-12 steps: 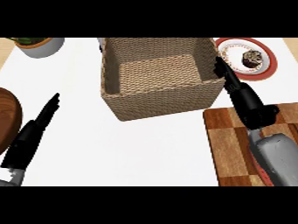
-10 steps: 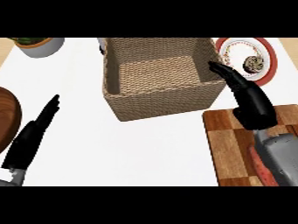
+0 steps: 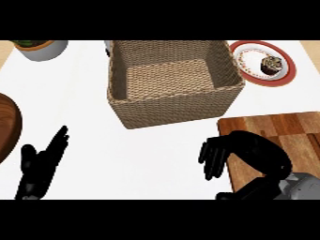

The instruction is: Pick the sweet potato from the cutting board and place it in the basket

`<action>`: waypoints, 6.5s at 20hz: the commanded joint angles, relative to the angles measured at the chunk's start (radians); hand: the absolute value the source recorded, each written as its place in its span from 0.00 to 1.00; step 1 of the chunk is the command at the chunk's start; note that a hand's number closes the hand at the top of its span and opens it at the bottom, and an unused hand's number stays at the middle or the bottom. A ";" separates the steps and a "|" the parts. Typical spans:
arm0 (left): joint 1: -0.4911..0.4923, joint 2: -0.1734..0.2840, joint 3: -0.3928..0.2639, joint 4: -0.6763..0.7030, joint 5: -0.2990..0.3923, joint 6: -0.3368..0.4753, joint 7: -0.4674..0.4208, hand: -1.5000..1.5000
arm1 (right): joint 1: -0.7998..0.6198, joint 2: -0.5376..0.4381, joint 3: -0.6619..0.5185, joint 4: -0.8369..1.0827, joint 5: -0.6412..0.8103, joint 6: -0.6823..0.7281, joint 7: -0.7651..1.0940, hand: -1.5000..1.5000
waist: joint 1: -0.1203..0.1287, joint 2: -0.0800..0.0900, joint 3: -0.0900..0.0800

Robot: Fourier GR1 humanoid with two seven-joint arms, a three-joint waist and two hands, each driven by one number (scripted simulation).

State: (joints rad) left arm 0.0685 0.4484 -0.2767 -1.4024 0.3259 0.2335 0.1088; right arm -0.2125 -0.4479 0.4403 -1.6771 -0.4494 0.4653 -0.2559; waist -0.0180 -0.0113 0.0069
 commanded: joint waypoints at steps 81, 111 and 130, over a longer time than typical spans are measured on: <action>0.066 -0.105 0.118 -0.010 -0.089 -0.104 0.131 0.50 | 0.188 -0.392 -0.143 0.028 1.167 -0.029 -0.313 0.00 | 0.025 0.012 -0.007; 0.085 -0.147 0.159 -0.076 -0.160 -0.131 0.196 0.50 | 0.159 -0.246 -0.120 0.252 1.487 -0.226 -0.448 1.00 | 0.024 0.011 -0.006; 0.085 -0.162 0.180 -0.051 -0.174 -0.160 0.153 0.50 | 0.135 0.352 0.014 0.079 1.728 -0.155 0.268 1.00 | 0.026 0.003 -0.013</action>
State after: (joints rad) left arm 0.1266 0.2903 -0.0838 -1.4866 0.1479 0.0817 0.2320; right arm -0.0765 -0.3050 0.4013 -1.5792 1.2403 0.3162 -0.1921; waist -0.0020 -0.0208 -0.0134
